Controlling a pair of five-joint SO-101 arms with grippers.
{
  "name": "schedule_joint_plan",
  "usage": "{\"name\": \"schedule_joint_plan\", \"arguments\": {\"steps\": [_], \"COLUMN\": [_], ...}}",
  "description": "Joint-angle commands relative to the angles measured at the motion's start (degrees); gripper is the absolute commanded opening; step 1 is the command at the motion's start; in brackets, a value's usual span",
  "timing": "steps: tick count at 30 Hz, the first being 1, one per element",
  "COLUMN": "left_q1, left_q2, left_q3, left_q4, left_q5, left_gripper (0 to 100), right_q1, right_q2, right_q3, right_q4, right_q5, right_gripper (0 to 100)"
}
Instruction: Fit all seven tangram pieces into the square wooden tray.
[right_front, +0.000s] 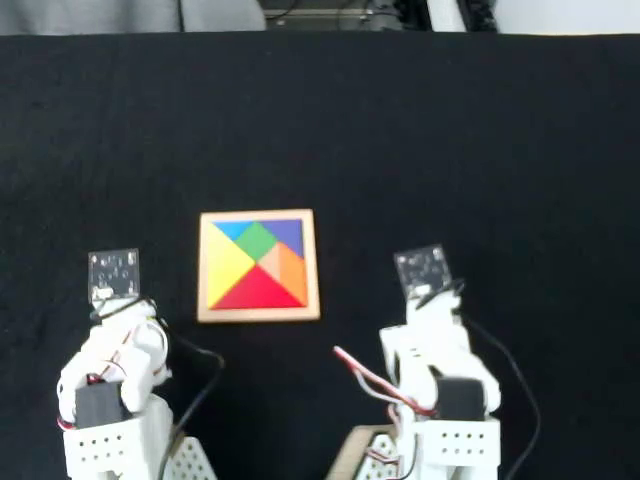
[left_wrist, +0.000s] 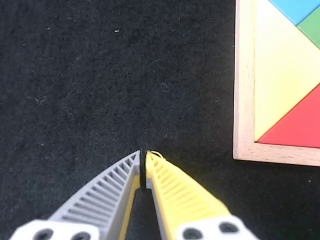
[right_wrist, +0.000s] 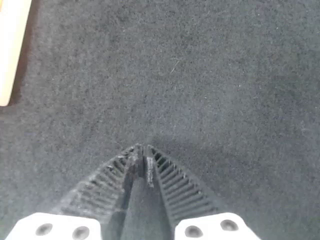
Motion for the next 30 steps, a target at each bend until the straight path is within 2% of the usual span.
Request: {"name": "schedule_joint_plan", "arguments": {"steps": [1, 30], "left_q1": [-0.40, -0.40], "left_q2": [-0.26, -0.26], "left_q3": [1.10, 1.10], "left_q4": [0.18, 0.18], "left_q5": [-0.09, -0.09], "left_gripper": [3, 3], "right_q1": [0.35, 0.18], "right_q2": [-5.14, -5.14], "right_q3": [-0.04, -0.04], "right_q4": [0.26, 0.26], "right_q5": [-0.35, -0.35], "right_gripper": [1.3, 1.3]}}
